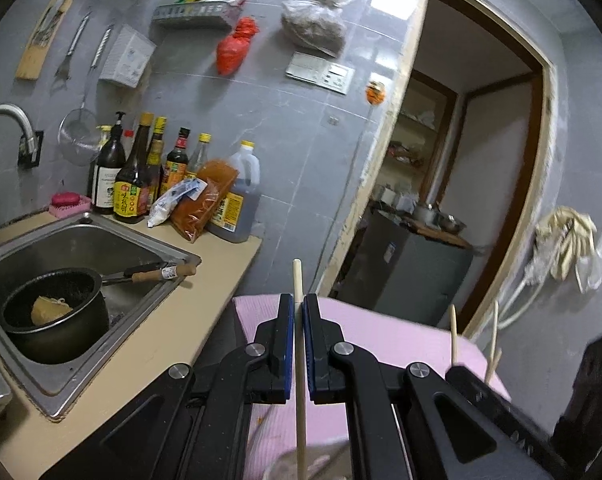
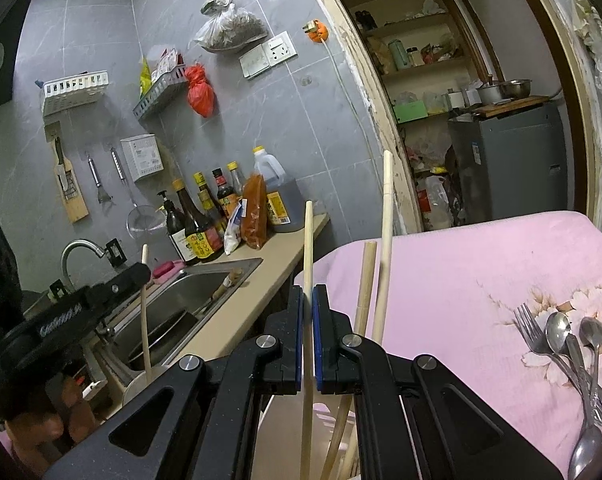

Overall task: Organize utensils
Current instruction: 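Lift both chopsticks and lower them into the white caddy, then open both tools and move them back over the spoons and forks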

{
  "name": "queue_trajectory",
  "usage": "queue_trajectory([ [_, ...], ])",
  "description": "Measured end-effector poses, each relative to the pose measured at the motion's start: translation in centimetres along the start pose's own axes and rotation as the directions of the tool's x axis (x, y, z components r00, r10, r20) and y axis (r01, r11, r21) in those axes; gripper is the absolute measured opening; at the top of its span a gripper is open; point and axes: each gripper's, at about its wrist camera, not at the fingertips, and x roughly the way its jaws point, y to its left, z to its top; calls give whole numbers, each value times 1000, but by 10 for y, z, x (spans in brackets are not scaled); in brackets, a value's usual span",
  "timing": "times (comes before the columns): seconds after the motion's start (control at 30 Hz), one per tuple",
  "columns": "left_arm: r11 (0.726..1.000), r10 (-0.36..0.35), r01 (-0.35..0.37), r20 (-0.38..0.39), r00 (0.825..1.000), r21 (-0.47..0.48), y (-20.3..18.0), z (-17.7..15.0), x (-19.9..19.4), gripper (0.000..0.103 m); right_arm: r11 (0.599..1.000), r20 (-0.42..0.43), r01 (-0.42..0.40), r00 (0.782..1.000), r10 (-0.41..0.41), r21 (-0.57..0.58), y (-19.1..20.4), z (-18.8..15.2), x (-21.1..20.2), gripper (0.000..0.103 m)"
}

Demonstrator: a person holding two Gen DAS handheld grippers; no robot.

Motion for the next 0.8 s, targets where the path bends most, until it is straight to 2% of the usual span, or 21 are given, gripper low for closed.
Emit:
queue_trajectory([
  [0.13,998,-15,17,-35,999,55,-8,-8,-8,5,1000,-28,-3,1000,3,0,-1,-2,1,5],
  [0.3,996,-28,37,-111,993,81,-15,-13,-7,5,1000,-62,-11,998,10,-15,1,-2,1,5],
  [0.57,998,-44,51,-214,976,28,-12,-20,-7,5,999,-111,-28,994,26,-20,0,-2,-9,5],
  [0.73,999,-46,45,-257,965,-9,-8,-24,-8,5,999,-111,-42,993,39,-24,1,1,-19,6],
  [0.8,999,-50,47,-268,962,-15,-8,-26,-9,5,999,-112,-47,993,44,-24,1,2,-24,11],
])
